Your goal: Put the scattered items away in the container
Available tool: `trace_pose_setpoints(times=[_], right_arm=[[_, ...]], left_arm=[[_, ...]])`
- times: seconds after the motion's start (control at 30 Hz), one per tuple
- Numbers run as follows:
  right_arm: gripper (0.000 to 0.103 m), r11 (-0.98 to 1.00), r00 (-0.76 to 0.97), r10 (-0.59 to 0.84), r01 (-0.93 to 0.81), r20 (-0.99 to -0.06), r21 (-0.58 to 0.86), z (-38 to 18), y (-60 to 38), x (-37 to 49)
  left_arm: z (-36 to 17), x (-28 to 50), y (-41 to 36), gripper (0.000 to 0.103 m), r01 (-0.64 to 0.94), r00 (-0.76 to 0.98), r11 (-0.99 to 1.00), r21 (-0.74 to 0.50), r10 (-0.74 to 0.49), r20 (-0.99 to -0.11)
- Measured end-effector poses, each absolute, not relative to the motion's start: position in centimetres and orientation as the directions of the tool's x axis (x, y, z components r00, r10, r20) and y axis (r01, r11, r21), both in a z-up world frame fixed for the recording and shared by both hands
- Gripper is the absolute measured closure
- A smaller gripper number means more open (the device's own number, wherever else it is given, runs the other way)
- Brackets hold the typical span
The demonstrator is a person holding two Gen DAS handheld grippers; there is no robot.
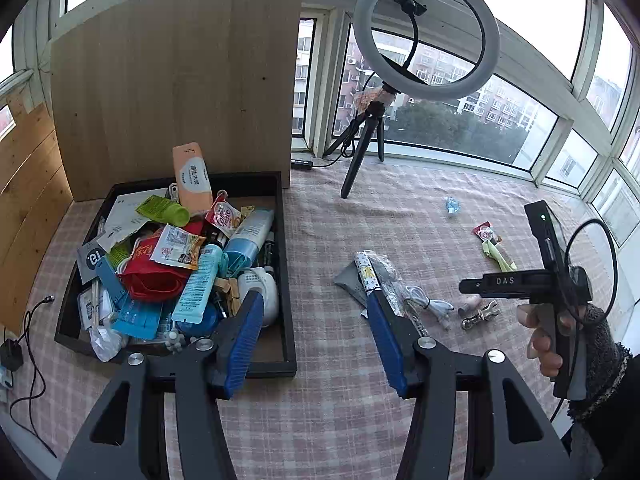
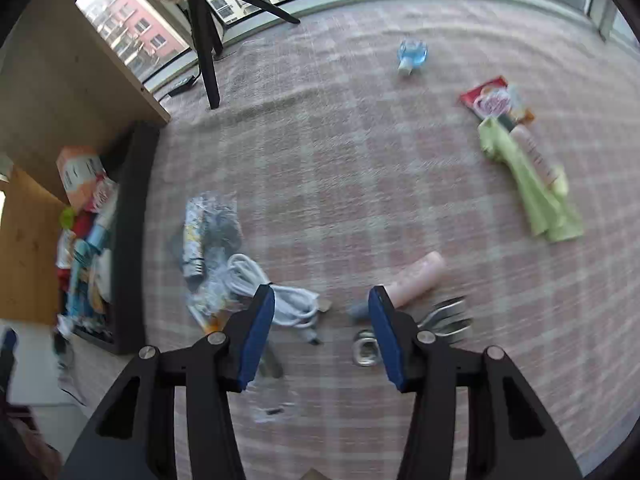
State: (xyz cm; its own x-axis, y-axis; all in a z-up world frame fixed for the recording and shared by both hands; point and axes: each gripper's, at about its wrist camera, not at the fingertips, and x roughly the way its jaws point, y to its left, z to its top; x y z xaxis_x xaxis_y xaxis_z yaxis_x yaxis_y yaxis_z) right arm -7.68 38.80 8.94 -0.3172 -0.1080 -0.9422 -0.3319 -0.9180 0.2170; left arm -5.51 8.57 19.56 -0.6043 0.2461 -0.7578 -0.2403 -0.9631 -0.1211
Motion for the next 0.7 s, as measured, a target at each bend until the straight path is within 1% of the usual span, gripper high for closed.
trace_pose_setpoints(times=[0.07,0.17,0.2,0.3,0.37,0.47,0.53,0.6,0.7], right_arm=[[0.055,-0.941,-0.305,-0.080,-0.291,-0.949,0.172,9.0,39.8,-7.4],[0.055,-0.920,-0.360,-0.010,-0.362,-0.933,0.149,10.2,44.8,-5.5],[0.054,-0.893,-0.367,-0.006,-0.416,-0.930,0.170,10.3,47.5,-5.2],[0.054,-0.768,-0.391,-0.062,-0.569,-0.918,0.294,9.7,54.9,-4.7],[0.054,-0.703,-0.378,-0.033,-0.649,-0.925,0.290,9.1,58.6,-5.2],[0.054,-0.613,-0.343,-0.033,-0.735,-0.939,0.289,7.2,62.7,-6.7],[0.054,-0.546,-0.351,-0.059,-0.772,-0.935,0.324,5.8,64.5,-7.8],[0.054,-0.507,-0.356,-0.053,-0.795,-0.933,0.332,5.0,65.4,-9.0],[0.054,-0.520,-0.356,-0.048,-0.789,-0.933,0.328,4.5,65.6,-11.6]], left_arm=[[19.7,-5.5,8.4,0.052,-0.237,-0.605,-0.964,-0.118,0.242,-0.758],[20.1,-5.3,8.2,0.052,-0.229,-0.618,-0.968,-0.108,0.230,-0.752],[20.2,-5.3,8.1,0.052,-0.226,-0.621,-0.969,-0.104,0.225,-0.751],[20.4,-5.8,7.9,0.052,-0.207,-0.628,-0.974,-0.093,0.205,-0.751],[20.4,-6.3,8.0,0.052,-0.196,-0.629,-0.976,-0.097,0.200,-0.751],[20.4,-6.7,8.5,0.052,-0.192,-0.628,-0.976,-0.100,0.201,-0.752],[20.2,-6.9,8.9,0.052,-0.197,-0.623,-0.976,-0.089,0.195,-0.757],[20.0,-7.1,9.2,0.052,-0.198,-0.618,-0.977,-0.077,0.186,-0.764],[19.6,-7.5,9.2,0.052,-0.194,-0.610,-0.979,-0.068,0.175,-0.773]])
